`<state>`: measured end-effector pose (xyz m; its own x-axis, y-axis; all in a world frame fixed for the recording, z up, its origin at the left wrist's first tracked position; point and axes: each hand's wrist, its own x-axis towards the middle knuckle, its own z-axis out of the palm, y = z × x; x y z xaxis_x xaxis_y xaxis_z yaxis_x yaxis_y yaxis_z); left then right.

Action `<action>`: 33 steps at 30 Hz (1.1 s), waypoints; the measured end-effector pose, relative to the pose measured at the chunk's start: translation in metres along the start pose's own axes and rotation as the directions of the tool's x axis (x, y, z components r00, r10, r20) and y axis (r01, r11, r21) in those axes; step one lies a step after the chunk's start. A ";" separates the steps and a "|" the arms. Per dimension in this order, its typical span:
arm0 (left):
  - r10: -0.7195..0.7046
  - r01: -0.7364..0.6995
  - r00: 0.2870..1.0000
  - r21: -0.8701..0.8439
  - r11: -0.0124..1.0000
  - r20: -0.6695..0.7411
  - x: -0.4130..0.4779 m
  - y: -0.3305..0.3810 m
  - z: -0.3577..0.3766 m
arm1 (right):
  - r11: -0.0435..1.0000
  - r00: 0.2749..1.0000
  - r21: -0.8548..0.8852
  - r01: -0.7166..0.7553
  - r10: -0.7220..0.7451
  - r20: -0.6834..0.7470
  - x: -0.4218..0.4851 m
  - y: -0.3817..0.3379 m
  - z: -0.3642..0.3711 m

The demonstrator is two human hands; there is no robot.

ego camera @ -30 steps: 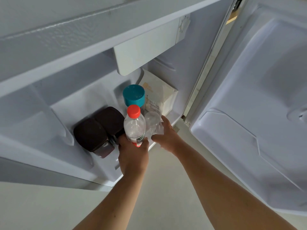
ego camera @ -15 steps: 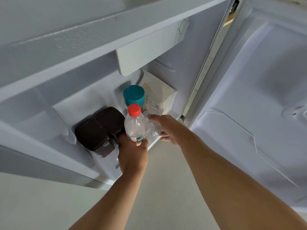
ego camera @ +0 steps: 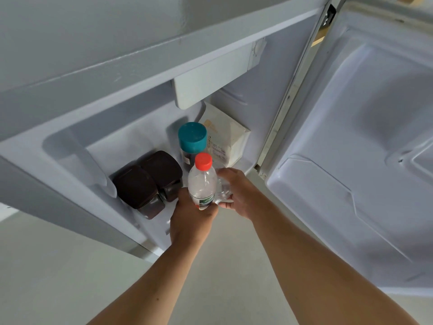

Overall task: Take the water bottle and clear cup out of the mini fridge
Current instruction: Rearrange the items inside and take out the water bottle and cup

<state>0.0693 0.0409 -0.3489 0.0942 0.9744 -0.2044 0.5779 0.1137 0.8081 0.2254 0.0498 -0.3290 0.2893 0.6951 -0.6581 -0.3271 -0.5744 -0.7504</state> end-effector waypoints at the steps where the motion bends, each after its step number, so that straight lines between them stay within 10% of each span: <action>1: 0.004 -0.004 1.000 0.002 1.000 0.013 -0.002 0.000 -0.001 | 1.000 1.000 0.030 0.001 -0.001 -0.006 -0.002 0.001 -0.001; 33: 0.134 -0.144 0.983 0.074 0.987 0.126 -0.142 -0.014 -0.077 | 0.999 0.986 0.047 0.011 -0.018 0.166 -0.163 0.089 -0.057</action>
<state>-0.0147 -0.0844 -0.2881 0.2723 0.9484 -0.1624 0.6165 -0.0423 0.7862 0.2006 -0.1397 -0.2919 0.1419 0.7676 -0.6251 -0.3655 -0.5462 -0.7537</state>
